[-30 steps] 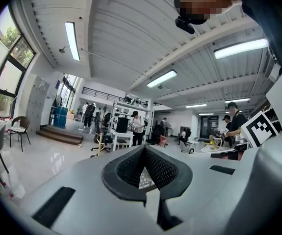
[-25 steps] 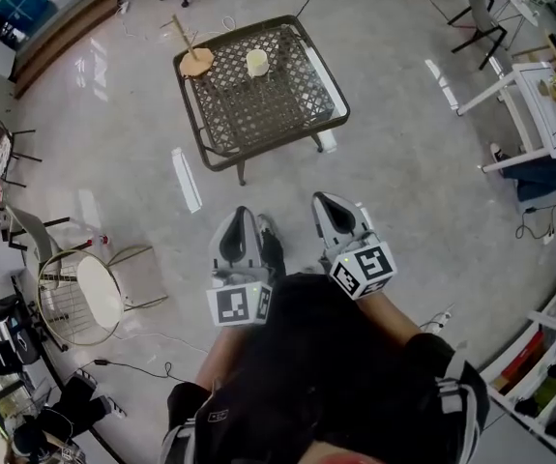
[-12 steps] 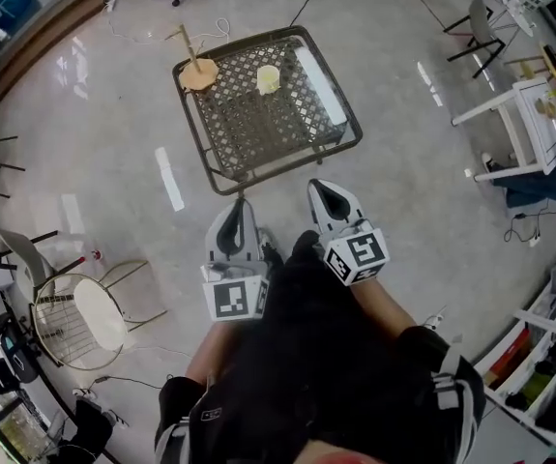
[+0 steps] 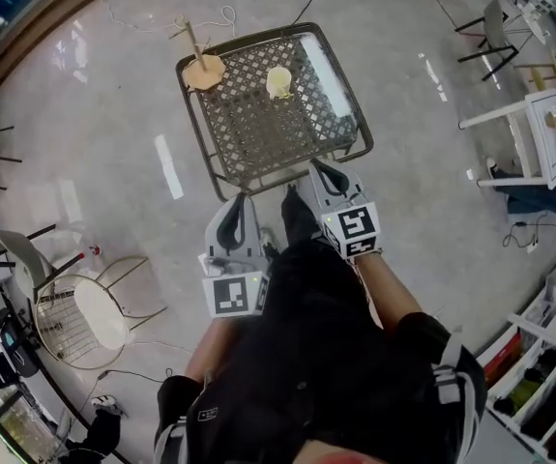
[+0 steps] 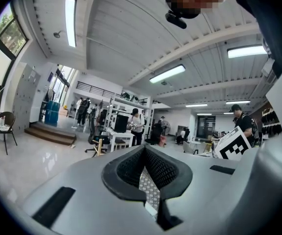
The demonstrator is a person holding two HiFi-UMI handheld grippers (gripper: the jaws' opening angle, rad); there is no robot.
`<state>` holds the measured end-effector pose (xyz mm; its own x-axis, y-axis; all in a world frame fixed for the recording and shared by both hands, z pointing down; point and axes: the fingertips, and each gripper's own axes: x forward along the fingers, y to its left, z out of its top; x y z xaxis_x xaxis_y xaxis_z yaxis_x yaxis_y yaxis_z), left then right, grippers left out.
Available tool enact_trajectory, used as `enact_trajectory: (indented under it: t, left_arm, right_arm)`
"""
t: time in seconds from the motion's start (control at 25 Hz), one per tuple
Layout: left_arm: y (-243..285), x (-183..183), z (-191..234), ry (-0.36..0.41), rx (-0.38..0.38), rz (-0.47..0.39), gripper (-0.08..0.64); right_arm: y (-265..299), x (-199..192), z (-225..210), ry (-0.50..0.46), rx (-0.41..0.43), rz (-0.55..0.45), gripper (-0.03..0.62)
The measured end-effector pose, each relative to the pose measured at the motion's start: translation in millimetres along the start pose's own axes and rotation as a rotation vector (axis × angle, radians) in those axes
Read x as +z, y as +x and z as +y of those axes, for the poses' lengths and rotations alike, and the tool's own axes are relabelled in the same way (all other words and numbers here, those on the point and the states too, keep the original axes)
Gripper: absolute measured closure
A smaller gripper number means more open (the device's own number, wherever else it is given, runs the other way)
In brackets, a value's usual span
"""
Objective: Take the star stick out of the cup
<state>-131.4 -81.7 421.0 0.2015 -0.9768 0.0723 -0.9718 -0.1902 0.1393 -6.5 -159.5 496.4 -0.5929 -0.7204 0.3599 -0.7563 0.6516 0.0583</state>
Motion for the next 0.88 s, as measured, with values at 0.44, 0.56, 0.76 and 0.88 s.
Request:
enact_trajectory:
  t: [0.44,0.56,0.76,0.88]
  left_arm:
    - [97,10,24,-0.010,0.072,0.024,0.543]
    - [116,8,27,0.009,0.093,0.048,0.543]
    - [143,9,37,-0.025,0.148,0.069,0.543]
    - [153,5,44,-0.031,0.173,0.089,0.543]
  right_arm:
    - [121,-54,-57,-0.458,0.076,0.283,0.545]
    - [148,-81,-70,-0.594,0.114,0.357,0.541]
    - [191,-110,-81,-0.765,0.169,0.422,0.540]
    - [211,-127,-81,-0.843,0.201,0.455,0.538]
